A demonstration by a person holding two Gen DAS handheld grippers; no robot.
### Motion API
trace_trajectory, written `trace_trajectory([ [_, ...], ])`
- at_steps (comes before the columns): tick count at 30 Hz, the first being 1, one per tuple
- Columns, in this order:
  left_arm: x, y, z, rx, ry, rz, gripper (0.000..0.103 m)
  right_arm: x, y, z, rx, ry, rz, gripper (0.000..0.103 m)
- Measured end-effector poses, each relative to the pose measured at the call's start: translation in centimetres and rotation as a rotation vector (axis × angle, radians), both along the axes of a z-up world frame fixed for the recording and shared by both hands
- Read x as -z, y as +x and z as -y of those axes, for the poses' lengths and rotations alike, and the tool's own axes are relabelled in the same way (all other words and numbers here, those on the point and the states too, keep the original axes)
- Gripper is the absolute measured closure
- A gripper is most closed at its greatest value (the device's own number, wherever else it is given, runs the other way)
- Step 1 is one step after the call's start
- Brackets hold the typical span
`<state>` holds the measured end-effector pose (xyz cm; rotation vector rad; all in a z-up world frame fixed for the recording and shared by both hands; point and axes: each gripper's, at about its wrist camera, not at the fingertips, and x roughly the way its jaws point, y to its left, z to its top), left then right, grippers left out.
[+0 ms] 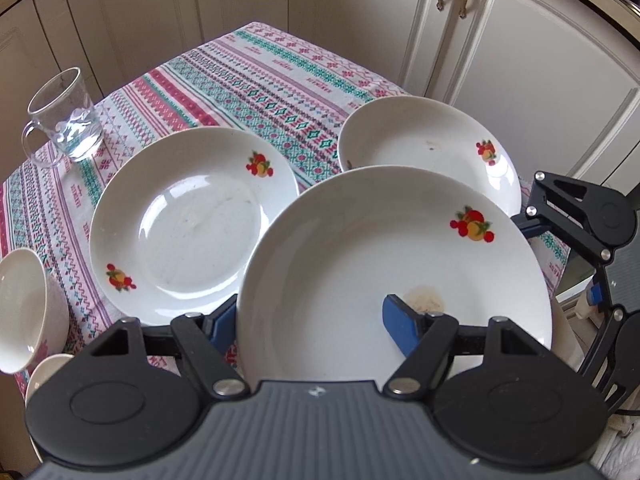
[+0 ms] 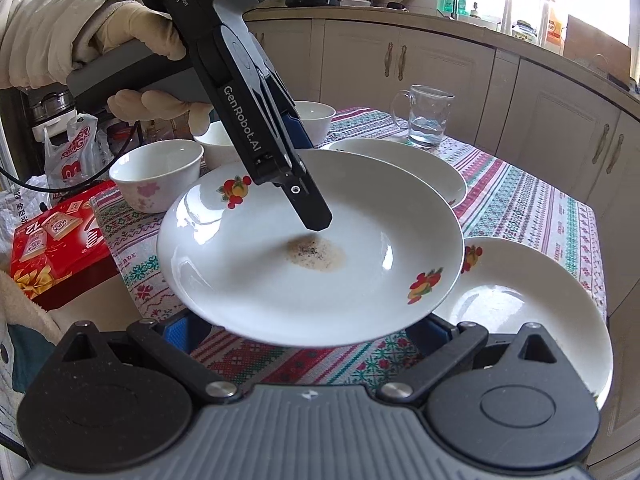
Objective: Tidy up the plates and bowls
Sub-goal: 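Lower the stained plate onto the other white plate and open the left gripper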
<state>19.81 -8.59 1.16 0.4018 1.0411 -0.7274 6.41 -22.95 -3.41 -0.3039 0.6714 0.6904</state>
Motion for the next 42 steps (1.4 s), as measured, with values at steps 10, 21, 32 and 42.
trace_trajectory([
  [10,-0.4,2.3,4.9,0.062,-0.011,0.019,0.03,-0.8,1.0,3.8,0.065,-0.003,0.021,0.0],
  [21,0.5,4.6,10.4,0.144,-0.029,0.008,0.029,-0.6,2.1,8.1,0.162,0.0,0.012,0.0],
  [32,2.3,5.9,13.7,0.187,-0.039,-0.03,0.028,0.3,2.2,10.6,0.236,0.003,-0.027,0.0],
  [42,3.0,6.8,15.0,0.199,-0.05,-0.054,0.028,0.2,2.4,11.0,0.265,-0.027,-0.034,0.0],
])
